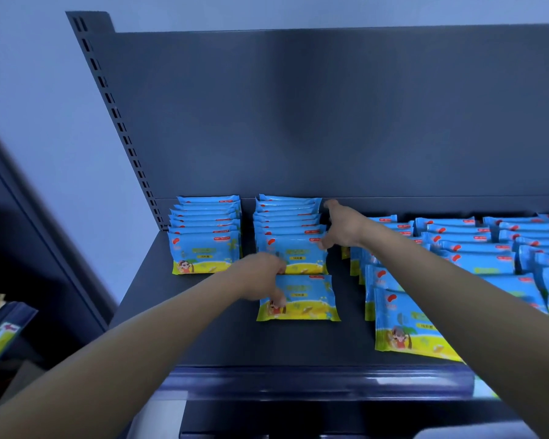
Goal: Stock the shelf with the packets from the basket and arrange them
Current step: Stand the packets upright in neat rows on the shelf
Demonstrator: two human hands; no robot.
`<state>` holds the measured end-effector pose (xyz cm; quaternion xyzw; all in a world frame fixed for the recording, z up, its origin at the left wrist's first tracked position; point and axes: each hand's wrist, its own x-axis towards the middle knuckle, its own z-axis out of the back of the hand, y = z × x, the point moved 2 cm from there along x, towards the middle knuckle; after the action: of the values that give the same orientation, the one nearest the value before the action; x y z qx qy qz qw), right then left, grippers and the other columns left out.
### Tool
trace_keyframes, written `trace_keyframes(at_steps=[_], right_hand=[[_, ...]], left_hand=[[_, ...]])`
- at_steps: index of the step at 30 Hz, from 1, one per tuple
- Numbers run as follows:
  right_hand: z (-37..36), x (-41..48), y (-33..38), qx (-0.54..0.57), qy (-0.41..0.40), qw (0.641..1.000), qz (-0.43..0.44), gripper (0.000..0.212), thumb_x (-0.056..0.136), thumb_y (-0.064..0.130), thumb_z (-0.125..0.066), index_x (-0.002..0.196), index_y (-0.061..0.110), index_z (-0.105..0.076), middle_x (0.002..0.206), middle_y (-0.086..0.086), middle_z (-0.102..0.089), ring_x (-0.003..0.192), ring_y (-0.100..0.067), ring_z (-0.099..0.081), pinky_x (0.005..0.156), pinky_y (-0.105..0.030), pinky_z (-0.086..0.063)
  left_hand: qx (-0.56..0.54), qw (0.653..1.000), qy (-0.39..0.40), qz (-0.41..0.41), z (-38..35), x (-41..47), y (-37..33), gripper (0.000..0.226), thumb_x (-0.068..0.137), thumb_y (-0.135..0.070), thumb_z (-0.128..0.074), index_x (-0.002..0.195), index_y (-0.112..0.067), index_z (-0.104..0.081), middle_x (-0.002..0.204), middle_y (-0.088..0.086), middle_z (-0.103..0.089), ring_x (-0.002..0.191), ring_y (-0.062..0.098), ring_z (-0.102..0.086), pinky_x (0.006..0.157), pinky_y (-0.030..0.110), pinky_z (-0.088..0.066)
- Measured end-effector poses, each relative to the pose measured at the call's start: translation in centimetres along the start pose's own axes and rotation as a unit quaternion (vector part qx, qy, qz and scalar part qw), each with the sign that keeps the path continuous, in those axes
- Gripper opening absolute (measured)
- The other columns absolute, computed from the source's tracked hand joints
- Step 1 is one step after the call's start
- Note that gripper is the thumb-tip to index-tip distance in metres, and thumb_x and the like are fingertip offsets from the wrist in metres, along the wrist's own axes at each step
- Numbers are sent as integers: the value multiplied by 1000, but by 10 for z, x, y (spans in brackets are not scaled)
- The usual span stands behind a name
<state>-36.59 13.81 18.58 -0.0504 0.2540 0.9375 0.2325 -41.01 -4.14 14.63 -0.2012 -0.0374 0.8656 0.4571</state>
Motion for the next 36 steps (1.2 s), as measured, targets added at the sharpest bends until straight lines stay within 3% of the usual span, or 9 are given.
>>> trace_keyframes(at_steps=[4,7,11,14,20,24,28,32,36], right_hand=[[-3,-5,3,-27,-29,999,3,78,73,22,-80,134,4,-33,135,-13,-41,118,-27,-48,84,-28,-39],[-7,-8,9,-59,-33,998,19,72,74,27,-79,129,5,-39,131,-12,-40,114,-27,-48,83,-29,-39],[-10,-9,13,-129,-47,990,25,70,77,29,-76,130,5,-38,130,-14,-39,117,-32,-45,91,-35,-41],[-13,-9,18,-186,-58,981,19,69,78,31,-73,131,6,-36,132,-14,-37,121,-32,-39,94,-37,-40],[-28,-6,53,-324,-109,938,55,70,78,43,-68,131,8,-39,131,-13,-38,123,-31,-34,99,-40,-34],[-41,-2,61,-362,-114,922,76,47,84,29,-61,124,9,-45,124,-14,-46,114,-31,-40,92,-38,-38],[-46,-1,66,-388,-110,912,79,44,85,25,-60,123,10,-45,122,-13,-47,113,-30,-43,92,-38,-38],[-53,-1,70,-404,-107,904,89,43,83,13,-58,124,9,-43,123,-14,-46,113,-31,-44,92,-36,-38],[-55,0,73,-401,-110,902,114,42,82,11,-61,121,9,-45,118,-12,-50,108,-29,-47,88,-35,-40]], left_hand=[[16,1000,16,20,-15,3,5,76,69,-49,-75,129,-13,-45,123,5,-45,113,24,-45,94,35,-43],[27,999,13,41,-18,1,6,82,66,-51,-76,130,-14,-42,124,7,-40,116,25,-36,97,35,-39],[-74,996,-22,45,-6,-13,16,52,72,-28,-78,106,-14,-42,108,3,-50,92,18,-46,74,27,-39],[-35,992,-92,75,16,-33,42,39,74,-14,-73,92,-14,-38,94,2,-52,85,20,-49,66,26,-35],[67,964,-203,159,26,-56,108,34,81,-13,-62,106,-7,-40,107,13,-56,99,31,-53,75,39,-44],[97,950,-240,175,13,-56,130,42,81,-23,-65,113,-8,-44,117,9,-52,107,29,-45,85,38,-41],[71,931,-302,191,7,-57,132,63,70,-36,-73,115,-6,-42,121,11,-38,108,29,-38,84,39,-44],[24,940,-292,178,7,-50,133,89,67,-35,-78,135,-10,-27,139,12,-25,122,32,-34,91,42,-45],[3,947,-270,172,6,-47,134,79,75,-34,-72,136,-10,-27,136,10,-27,116,30,-38,86,40,-49]])
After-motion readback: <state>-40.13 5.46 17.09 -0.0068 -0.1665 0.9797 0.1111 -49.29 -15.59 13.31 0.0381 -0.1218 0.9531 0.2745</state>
